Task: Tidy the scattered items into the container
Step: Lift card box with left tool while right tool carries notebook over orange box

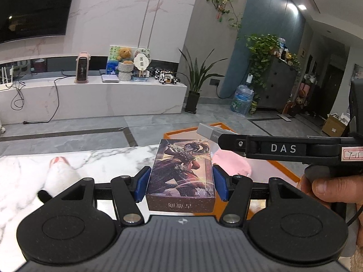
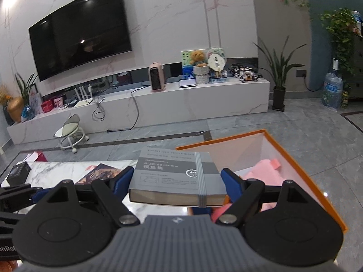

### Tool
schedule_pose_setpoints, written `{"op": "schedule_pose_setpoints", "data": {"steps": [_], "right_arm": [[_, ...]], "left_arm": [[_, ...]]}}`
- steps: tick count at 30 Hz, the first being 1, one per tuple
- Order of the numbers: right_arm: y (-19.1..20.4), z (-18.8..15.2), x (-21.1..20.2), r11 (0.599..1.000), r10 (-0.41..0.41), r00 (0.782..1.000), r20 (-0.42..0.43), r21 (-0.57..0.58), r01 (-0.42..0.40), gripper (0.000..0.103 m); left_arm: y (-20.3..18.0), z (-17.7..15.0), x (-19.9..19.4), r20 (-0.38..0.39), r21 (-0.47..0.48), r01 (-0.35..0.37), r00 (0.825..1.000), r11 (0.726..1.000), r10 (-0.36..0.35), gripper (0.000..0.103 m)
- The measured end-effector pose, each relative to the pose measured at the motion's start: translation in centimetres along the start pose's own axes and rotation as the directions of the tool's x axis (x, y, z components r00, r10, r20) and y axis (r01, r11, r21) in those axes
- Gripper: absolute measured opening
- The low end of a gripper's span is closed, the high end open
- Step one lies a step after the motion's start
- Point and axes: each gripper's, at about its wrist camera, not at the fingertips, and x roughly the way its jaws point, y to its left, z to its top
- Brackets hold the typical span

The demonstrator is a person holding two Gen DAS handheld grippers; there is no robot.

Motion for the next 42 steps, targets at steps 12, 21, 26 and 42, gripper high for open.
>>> {"op": "schedule_pose_setpoints", "data": {"steps": [12,21,26,42], "right_arm": [[-3.2,0.2,-1.7,0.998,-0.046,0.999,0.023,0.053,0.045,0.084],[-5.7,0.2,-2.0,0.992,-0.095,0.995,0.023,0.088,0.092,0.083],[-7.1,0.1,-2.0,0.986,-0.129,0.992,0.018,0.107,0.126,0.083],[-9.6,-0.3,-0.8,0.967,-0.203,0.979,-0.029,0.152,0.205,0.083]], "left_arm": [[-2.8,0.0,2.3,-0.010,-0.008,0.062,0.998,0.998,-0.062,0.068],[-4.8,0.1,4.1,-0.027,-0.010,0.109,0.994,0.994,-0.109,0.068],[-5.6,0.2,5.0,-0.029,-0.009,0.123,0.992,0.992,-0.124,0.068],[-7.1,-1.2,8.6,-0.088,-0.028,0.172,0.981,0.985,-0.173,0.068]]}}
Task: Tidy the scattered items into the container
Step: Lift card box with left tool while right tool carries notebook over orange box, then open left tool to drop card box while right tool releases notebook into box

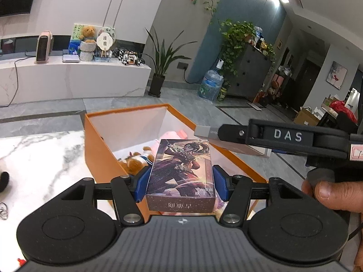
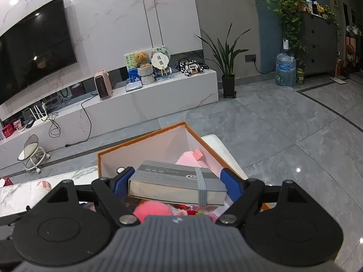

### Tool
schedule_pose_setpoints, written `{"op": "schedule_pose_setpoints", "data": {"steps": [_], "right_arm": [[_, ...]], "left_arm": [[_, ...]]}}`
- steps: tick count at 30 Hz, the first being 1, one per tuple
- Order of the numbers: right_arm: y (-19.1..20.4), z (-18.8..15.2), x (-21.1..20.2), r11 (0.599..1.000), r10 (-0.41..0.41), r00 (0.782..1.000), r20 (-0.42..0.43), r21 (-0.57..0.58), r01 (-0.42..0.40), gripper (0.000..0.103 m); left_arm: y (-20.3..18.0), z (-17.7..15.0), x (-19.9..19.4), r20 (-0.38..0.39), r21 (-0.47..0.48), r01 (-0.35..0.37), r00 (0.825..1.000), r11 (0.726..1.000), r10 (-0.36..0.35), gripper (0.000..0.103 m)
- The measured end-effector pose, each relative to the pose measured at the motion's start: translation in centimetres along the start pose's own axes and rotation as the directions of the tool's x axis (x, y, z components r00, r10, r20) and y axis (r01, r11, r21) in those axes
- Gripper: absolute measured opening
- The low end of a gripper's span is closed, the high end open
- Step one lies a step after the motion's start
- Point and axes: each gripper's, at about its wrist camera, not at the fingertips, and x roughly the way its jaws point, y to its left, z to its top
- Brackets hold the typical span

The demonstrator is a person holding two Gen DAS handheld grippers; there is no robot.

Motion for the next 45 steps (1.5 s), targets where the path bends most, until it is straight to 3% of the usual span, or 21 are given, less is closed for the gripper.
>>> {"op": "schedule_pose_setpoints", "data": {"steps": [10,14,24,45], "right_arm": [[-0.8,0.0,1.4,0.999,-0.044,0.998,-0.051,0.025,0.045,0.084],[-0.7,0.0,1.3,0.999,-0.047,0.998,-0.041,0.021,0.047,0.083],[-0.6,0.1,0.7,0.999,-0.036,0.999,-0.013,0.022,0.036,0.083],[2.9,0.3,0.6,1.000,0.029,1.000,-0.005,-0.010,-0.029,0.083]], "left_arm": [[-0.6,-0.8,1.4,-0.039,-0.024,0.027,0.999,0.999,-0.028,0.068],[-0.2,-0.3,1.0,-0.013,-0.052,0.026,1.000,0.998,-0.027,0.069],[-0.4,-0.2,0.8,-0.013,-0.051,0.039,0.999,0.998,-0.039,0.069],[2.0,0.9,-1.5,0.021,-0.091,-0.008,1.000,0.996,0.010,0.069]]}}
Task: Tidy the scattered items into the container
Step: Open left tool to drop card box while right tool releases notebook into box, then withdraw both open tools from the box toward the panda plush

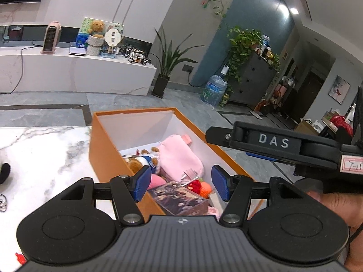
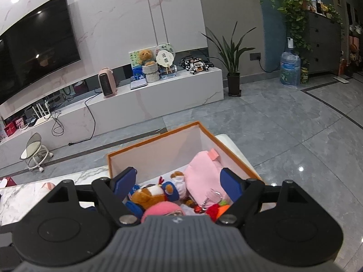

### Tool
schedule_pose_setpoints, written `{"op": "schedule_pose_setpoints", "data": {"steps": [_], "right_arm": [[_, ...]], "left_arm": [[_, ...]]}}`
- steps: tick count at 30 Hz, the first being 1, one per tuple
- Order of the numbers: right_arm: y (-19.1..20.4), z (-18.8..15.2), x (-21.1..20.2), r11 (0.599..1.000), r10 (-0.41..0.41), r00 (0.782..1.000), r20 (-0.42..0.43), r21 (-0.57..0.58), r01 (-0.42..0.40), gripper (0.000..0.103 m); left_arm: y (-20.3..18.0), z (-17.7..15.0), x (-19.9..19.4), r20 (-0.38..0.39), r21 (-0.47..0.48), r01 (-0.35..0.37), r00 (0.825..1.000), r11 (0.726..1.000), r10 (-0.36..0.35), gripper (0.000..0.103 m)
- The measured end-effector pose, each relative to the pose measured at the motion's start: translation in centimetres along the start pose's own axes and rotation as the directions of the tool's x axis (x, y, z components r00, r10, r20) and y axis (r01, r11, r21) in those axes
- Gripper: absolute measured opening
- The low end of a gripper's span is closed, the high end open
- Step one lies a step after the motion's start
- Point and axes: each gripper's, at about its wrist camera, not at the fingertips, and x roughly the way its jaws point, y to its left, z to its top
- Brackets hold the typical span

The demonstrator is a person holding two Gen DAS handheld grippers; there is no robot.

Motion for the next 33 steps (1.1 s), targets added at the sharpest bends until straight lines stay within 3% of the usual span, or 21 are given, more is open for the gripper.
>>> {"op": "schedule_pose_setpoints", "data": {"steps": [24,33], "right_arm": [[6.3,-0.8,0.1,0.992,0.096,0.995,0.004,-0.082,-0.095,0.083],[9.0,-1.6,0.2,0.977,0.165,0.986,0.012,-0.141,-0.162,0.083]], "left_arm": [[9.3,1.2,-6.1,0.001,-0.052,-0.159,0.987,0.986,0.159,0.069],[16.1,1.3,-10.0,0.011,-0.126,-0.254,0.966,0.959,0.258,0.069]]}}
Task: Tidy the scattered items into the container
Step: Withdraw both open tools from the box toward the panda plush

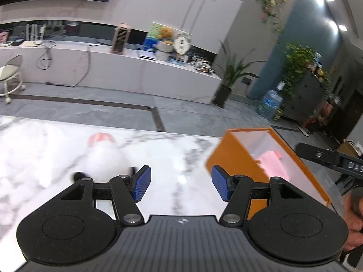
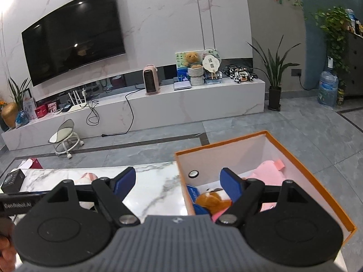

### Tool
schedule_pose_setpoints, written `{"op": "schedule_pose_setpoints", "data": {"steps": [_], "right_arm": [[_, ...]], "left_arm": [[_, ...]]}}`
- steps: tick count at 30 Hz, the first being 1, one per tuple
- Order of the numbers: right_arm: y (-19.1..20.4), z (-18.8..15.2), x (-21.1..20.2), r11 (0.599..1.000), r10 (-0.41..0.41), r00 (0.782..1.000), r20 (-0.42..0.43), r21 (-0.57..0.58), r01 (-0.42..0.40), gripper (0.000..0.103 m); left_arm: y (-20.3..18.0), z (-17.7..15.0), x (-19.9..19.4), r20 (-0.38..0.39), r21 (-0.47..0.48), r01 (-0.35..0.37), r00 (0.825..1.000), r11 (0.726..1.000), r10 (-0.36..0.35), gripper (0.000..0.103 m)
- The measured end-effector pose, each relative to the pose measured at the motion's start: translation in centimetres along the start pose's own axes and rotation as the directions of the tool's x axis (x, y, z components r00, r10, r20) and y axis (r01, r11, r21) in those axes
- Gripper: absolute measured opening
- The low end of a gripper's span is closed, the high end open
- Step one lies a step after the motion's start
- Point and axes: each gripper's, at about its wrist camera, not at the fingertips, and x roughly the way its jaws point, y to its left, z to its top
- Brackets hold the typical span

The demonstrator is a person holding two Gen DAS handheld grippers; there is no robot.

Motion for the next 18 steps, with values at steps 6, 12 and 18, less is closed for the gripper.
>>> {"op": "schedule_pose_setpoints", "data": {"steps": [6,12,18], "right_arm": [[2.3,-0.7,1.0,0.998,0.029,0.999,-0.020,-0.047,-0.030,0.083],[5.0,-1.8,2.7,0.992,0.071,0.996,-0.055,-0.097,-0.076,0.083],[8.5,-3.7,4.9,0.978,0.111,0.987,-0.119,-0.162,-0.130,0.083]], "left_arm": [[4.3,-0.8,-1.4,0.011,-0.036,-0.076,0.997,0.996,0.077,0.069],[7.0,-1.0,-2.0,0.014,-0.045,-0.120,0.993,0.992,0.121,0.069],[8.8,-1.2,-1.5,-0.002,-0.044,-0.141,0.990,0.989,0.141,0.070]]}}
